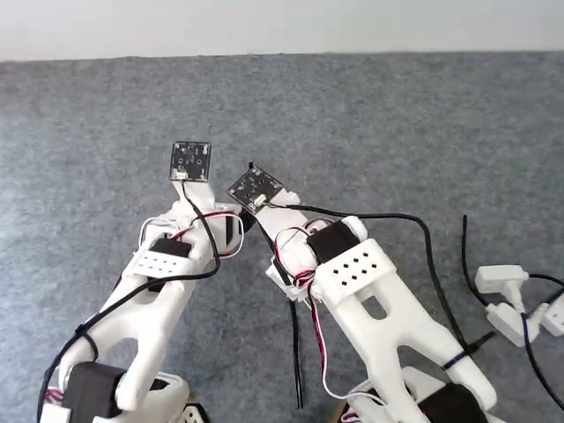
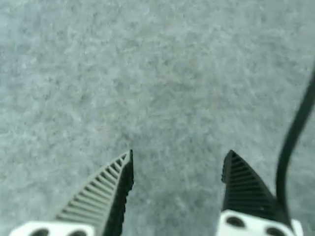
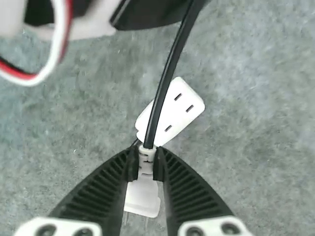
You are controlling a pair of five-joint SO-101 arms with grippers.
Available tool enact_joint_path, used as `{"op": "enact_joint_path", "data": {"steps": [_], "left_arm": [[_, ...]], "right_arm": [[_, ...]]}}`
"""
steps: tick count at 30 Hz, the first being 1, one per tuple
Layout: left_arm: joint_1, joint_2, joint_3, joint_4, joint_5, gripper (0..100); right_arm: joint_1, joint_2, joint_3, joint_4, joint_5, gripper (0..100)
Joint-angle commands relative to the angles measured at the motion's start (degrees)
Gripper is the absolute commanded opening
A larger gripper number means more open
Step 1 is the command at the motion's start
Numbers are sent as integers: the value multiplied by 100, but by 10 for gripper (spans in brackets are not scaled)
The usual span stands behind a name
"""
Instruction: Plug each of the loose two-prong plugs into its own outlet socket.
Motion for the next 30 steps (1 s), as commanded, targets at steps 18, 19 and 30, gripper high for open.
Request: {"op": "enact_joint_path", "data": {"steps": [18,19,30], "left_arm": [[563,-1670,488,-9,-44,276],[563,-1732,532,-9,-44,276],[563,-1758,611,-18,-44,276]], "right_arm": [[136,-110,193,-593,325,9],[163,-110,193,-593,325,9],[233,-110,211,-875,-457,9]]}}
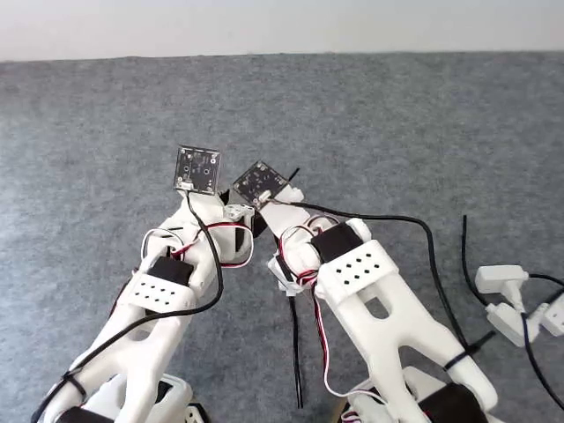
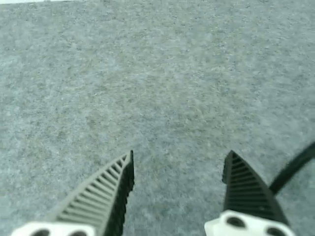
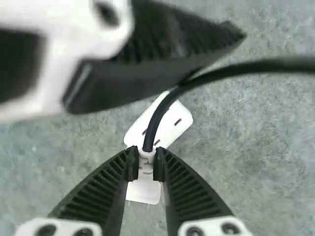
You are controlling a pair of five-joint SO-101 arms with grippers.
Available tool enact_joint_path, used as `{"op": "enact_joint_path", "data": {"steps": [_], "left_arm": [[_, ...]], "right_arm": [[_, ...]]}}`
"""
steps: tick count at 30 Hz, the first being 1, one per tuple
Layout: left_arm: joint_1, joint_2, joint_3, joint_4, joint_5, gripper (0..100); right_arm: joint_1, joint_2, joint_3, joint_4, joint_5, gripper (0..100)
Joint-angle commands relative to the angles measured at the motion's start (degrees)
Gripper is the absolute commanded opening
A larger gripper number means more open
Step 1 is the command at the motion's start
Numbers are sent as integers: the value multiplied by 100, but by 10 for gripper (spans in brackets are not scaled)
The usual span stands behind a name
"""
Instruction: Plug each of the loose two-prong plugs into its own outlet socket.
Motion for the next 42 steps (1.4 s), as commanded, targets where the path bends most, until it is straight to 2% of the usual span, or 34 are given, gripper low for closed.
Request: {"op": "enact_joint_path", "data": {"steps": [1,4,9,14,18,27,38,42], "left_arm": [[44,-193,-31,0,-44,276],[35,-185,-31,0,-44,276],[26,-105,-40,0,-44,276],[18,756,-303,-448,-44,276],[18,1345,-673,-457,-44,276],[18,1398,-778,-457,-53,276],[176,220,-752,879,-53,276],[114,149,-769,923,-62,276]], "right_arm": [[92,-119,-44,-233,-501,9],[57,-163,-44,-215,-756,9],[92,-268,-79,-40,-730,9],[66,-848,-53,303,-457,9],[-22,-1130,167,312,-132,9],[-356,-1156,387,189,246,9],[-321,-629,404,-224,360,9],[-312,-593,404,-259,422,9]]}}
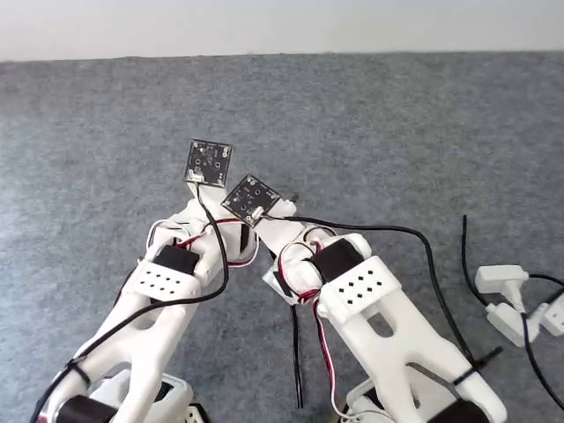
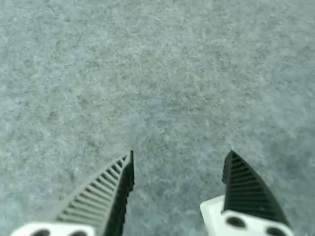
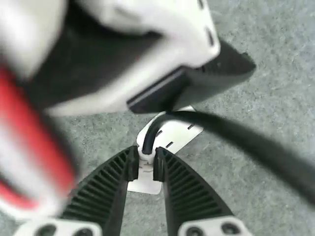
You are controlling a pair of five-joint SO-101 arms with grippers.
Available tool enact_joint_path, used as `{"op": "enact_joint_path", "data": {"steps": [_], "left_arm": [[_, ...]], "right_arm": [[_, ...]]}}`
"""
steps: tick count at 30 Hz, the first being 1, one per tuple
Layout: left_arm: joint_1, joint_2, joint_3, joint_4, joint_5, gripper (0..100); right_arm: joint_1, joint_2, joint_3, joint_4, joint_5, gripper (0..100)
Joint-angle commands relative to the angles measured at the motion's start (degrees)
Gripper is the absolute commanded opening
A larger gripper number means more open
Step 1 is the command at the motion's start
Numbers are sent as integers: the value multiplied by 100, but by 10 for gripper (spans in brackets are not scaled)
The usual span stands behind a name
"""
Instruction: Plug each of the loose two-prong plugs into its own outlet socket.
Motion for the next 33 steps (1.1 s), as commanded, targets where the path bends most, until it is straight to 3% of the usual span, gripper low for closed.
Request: {"op": "enact_joint_path", "data": {"steps": [1,7,14,22,27,33], "left_arm": [[0,-211,-224,26,-62,276],[-352,-211,-207,18,-62,276],[-1011,-255,470,-967,-62,276],[-1398,-273,840,-1319,-79,276],[-1837,-264,998,-1908,-79,276],[-1837,-264,1332,-2532,-79,276]], "right_arm": [[-13,-4,-62,-154,53,9],[418,13,-53,-514,-818,9],[752,13,273,-1411,-1697,9],[752,22,730,-2440,-1802,9],[910,57,738,-2721,-1855,9],[1042,66,747,-2879,-2031,9]]}}
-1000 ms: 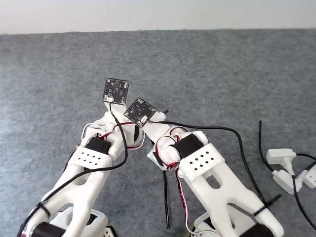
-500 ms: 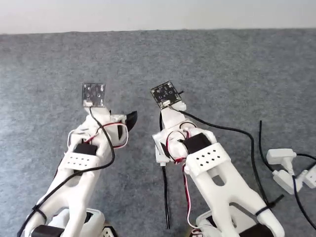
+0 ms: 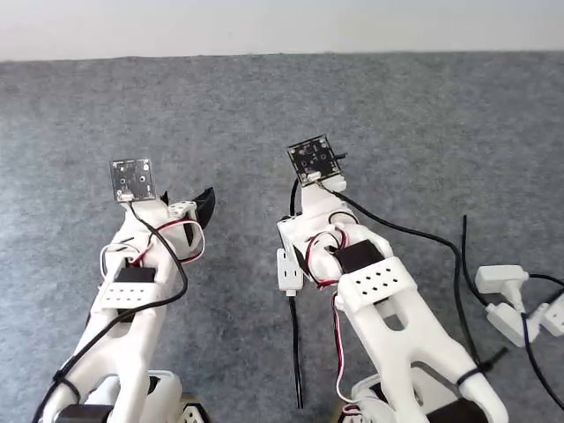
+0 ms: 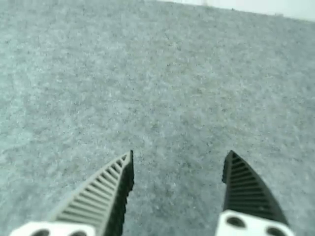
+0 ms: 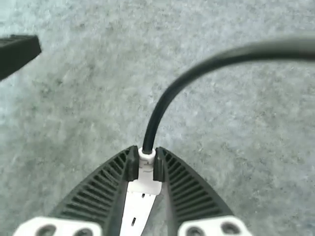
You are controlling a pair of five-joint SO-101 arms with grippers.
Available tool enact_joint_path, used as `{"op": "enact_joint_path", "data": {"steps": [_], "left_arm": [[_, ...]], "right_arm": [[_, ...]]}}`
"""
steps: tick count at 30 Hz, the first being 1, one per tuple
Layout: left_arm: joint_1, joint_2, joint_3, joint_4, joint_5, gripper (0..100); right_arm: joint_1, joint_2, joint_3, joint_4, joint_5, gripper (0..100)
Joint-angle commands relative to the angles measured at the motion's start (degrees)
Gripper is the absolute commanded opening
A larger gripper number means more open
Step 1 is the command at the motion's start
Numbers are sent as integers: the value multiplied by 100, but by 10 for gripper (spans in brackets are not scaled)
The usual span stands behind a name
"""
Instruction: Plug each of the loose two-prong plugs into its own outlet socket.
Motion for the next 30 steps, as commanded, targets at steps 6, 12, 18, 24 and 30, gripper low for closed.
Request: {"op": "enact_joint_path", "data": {"steps": [6,12,18,24,30], "left_arm": [[-44,-158,48,-440,-70,276],[-62,-158,48,-440,-70,276],[-62,-158,48,-440,-70,276],[-70,-158,48,-440,-70,276],[-70,-158,48,-440,-70,276]], "right_arm": [[31,-4,308,-743,-97,9],[31,-4,352,-769,-105,9],[-110,-4,536,-760,-237,9],[-119,-4,598,-778,-229,9],[-136,163,554,-857,-229,9]]}}
